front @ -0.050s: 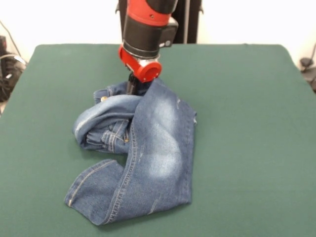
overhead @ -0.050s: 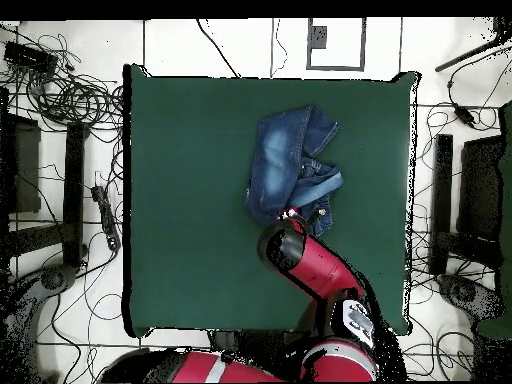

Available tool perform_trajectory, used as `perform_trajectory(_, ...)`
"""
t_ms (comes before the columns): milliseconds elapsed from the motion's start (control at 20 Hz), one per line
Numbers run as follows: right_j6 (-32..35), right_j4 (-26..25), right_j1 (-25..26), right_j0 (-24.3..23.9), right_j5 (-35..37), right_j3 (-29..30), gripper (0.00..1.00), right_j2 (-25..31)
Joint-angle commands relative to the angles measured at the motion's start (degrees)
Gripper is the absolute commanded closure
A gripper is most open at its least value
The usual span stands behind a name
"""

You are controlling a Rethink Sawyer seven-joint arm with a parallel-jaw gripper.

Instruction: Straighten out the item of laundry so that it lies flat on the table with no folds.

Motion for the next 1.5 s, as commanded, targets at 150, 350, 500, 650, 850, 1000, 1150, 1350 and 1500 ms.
perform_trajectory(150,4.56,-3.06,2.81,-0.15,2.66,-0.88,1.0,1.06)
perform_trajectory(350,3.27,-3.7,0.83,1.09,8.31,-2.17,1.0,-2.01)
perform_trajectory(500,1.94,-5.4,-2.71,2.58,18.82,-5.4,1.0,-6.03)
perform_trajectory(650,1.93,-7.22,-4.4,3.2,26.38,-8.8,1.0,-8.15)
perform_trajectory(850,2.72,-9.24,-5.36,3.31,30.96,-11.32,1.0,-8.42)
perform_trajectory(1000,3.55,-10.2,-5.32,3.41,32.23,-12.33,1.0,-8.09)
perform_trajectory(1150,4.54,-11.19,-6.07,4.01,33.14,-12.44,1.0,-7.94)
perform_trajectory(1350,4.97,-12.23,-6.96,5.05,35.83,-13.75,1.0,-8.28)
perform_trajectory(1500,5.06,-13.02,-7.92,5.81,38.7,-15.27,1.0,-8.55)
